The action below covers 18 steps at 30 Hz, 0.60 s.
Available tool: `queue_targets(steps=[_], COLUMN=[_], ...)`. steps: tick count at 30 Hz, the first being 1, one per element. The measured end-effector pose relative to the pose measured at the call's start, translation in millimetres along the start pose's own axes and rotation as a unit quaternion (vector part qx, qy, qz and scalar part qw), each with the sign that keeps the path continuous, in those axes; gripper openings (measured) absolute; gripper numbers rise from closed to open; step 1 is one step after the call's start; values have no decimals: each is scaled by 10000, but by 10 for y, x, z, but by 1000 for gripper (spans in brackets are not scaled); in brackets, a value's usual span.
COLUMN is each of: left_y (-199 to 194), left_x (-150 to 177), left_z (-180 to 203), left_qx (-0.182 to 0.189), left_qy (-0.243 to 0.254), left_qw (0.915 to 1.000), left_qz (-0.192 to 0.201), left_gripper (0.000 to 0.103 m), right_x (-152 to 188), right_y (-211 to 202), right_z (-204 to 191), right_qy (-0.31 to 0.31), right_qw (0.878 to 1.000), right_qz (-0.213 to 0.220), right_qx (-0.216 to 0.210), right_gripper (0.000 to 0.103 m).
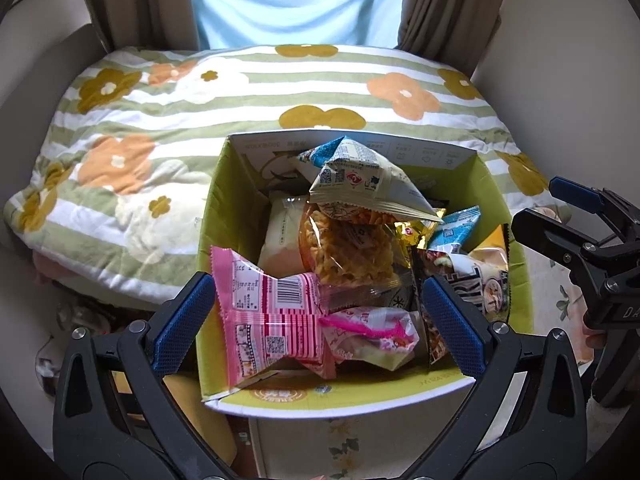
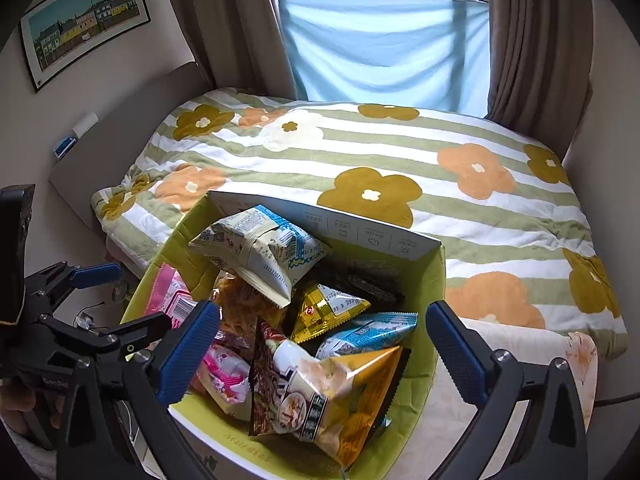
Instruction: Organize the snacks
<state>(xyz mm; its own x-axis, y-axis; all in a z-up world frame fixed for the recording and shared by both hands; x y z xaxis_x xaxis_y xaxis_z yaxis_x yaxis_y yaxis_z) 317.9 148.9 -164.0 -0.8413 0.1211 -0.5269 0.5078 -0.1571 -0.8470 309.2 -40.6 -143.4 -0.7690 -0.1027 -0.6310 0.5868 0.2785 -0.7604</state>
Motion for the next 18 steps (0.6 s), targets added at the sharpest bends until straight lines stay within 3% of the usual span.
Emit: queue_targets(steps=[5,10,18], left_y=[-319,-793,-1619], left_x=[-3,34,292], left_z=[103,238,507], left_qx=[17,40,316], left_qy=[103,159,-84], left_qw=[9995,9963,9841], left_qz=[297,839,1748], left_gripper=[103,103,103], right_x=[59,111,386], right_y=[-381,-923,-1822], right_z=[-31,-15,69], right_qy=[142,334,547], right_qw=[9992,9954,9821], right_qz=[320,775,1505], right_qx=[187,454,995], right_gripper=[103,103,103])
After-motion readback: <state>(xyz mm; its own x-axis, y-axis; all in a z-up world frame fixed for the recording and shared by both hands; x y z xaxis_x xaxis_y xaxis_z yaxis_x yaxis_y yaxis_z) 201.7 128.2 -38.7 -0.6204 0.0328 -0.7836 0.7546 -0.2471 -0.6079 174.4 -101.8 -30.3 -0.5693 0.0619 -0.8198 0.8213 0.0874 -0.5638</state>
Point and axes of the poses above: each gripper's, at about its wrist camera, not at the fingertips, and y roughly the way its jaws point, z to its right, x to its underside, the point moved 3 cm from there along y, roughly the way its jaws point, and after that the axes turned 1 degree about y, right-handed, at the moved point
